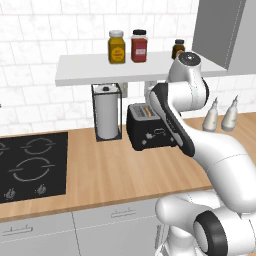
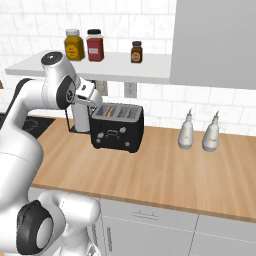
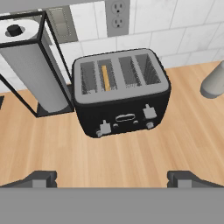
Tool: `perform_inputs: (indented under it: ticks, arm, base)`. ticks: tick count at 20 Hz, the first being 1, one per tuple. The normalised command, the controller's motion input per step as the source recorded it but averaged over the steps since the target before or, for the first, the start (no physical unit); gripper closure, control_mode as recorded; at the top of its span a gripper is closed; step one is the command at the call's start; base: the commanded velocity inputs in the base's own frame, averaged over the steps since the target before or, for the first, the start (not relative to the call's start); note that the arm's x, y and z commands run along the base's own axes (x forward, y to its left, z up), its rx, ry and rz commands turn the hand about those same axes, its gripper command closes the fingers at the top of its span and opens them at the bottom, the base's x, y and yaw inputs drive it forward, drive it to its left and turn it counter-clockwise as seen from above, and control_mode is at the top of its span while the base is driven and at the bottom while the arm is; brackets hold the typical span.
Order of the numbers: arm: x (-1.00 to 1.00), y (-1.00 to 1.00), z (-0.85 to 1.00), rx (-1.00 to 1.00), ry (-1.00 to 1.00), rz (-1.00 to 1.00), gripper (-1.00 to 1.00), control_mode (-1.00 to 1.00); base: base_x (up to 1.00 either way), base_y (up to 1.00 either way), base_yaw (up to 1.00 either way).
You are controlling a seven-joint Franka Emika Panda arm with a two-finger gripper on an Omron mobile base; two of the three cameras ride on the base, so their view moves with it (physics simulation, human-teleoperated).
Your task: Start the toaster. Once the lever pops up, take the bread to the plate on the dining counter.
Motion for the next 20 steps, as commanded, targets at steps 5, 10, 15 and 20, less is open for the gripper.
perform_inputs:
  ticks: [5,10,15,20]
  arm:
    - [0.00,0.00,0.00,0.00,0.00,0.00,-1.00,-1.00]
    - [0.00,0.00,0.00,0.00,0.00,0.00,-1.00,-1.00]
    - [0.00,0.00,0.00,0.00,0.00,0.00,-1.00,-1.00]
    - [0.00,0.00,0.00,0.00,0.00,0.00,-1.00,-1.00]
  base:
    - [0.00,0.00,0.00]
    - [0.00,0.00,0.00]
    - [0.00,0.00,0.00]
    - [0.00,0.00,0.00]
